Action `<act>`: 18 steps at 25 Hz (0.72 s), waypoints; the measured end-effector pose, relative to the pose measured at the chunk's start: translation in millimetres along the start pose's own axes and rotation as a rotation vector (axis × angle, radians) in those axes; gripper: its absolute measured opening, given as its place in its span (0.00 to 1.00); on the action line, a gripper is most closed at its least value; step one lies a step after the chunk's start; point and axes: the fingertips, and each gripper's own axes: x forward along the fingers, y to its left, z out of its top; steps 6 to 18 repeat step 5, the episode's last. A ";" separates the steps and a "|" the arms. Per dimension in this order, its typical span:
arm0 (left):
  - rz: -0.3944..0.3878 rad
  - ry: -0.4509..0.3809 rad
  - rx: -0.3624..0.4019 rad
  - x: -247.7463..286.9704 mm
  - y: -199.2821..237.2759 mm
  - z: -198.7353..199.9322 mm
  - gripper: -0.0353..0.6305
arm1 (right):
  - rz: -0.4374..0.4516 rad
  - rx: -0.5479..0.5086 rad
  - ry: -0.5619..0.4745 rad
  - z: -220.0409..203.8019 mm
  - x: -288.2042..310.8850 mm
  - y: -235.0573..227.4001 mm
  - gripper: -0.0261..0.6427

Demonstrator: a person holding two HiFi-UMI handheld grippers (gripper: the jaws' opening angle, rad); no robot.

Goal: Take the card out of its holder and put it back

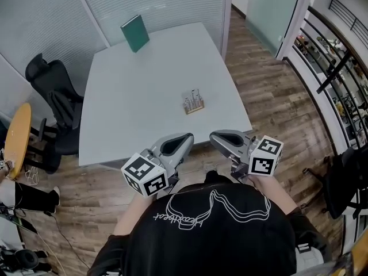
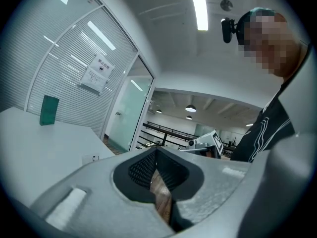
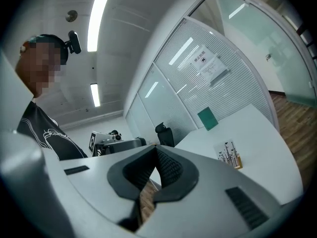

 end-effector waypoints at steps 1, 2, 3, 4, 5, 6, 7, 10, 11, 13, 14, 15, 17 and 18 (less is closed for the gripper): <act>-0.001 -0.001 0.000 0.2 0.1 0.7 0.07 | -0.003 0.002 0.004 -1.0 0.2 -0.3 0.05; -0.001 0.000 0.000 0.2 0.3 0.7 0.07 | -0.006 0.004 0.008 -1.8 0.3 -0.4 0.05; 0.000 0.001 0.000 0.0 0.7 0.4 0.07 | -0.008 0.004 0.010 -2.2 0.5 -0.6 0.05; 0.002 0.002 0.001 -0.3 1.3 0.1 0.07 | -0.009 0.004 0.011 -2.3 0.8 -0.7 0.05; 0.004 0.003 0.001 -0.6 2.0 -0.3 0.07 | -0.010 0.004 0.012 -2.3 1.0 -0.8 0.05; 0.004 0.003 0.001 -0.6 2.0 -0.3 0.07 | -0.010 0.004 0.012 -2.3 1.0 -0.8 0.05; 0.004 0.003 0.001 -0.6 2.0 -0.3 0.07 | -0.010 0.004 0.012 -2.3 1.0 -0.8 0.05; 0.004 0.003 0.001 -0.6 2.0 -0.3 0.07 | -0.010 0.004 0.012 -2.3 1.0 -0.8 0.05; 0.004 0.003 0.001 -0.6 2.0 -0.3 0.07 | -0.010 0.004 0.012 -2.3 1.0 -0.8 0.05; 0.004 0.003 0.001 -0.6 2.0 -0.3 0.07 | -0.010 0.004 0.012 -2.3 1.0 -0.8 0.05; 0.004 0.003 0.001 -0.6 2.0 -0.3 0.07 | -0.010 0.004 0.012 -2.3 1.0 -0.8 0.05; 0.004 0.003 0.001 -0.6 2.0 -0.3 0.07 | -0.010 0.004 0.012 -2.3 1.0 -0.8 0.05; 0.004 0.003 0.001 -0.6 2.0 -0.3 0.07 | -0.010 0.004 0.012 -2.3 1.0 -0.8 0.05; 0.004 0.003 0.001 -0.6 2.0 -0.3 0.07 | -0.010 0.004 0.012 -2.3 1.0 -0.8 0.05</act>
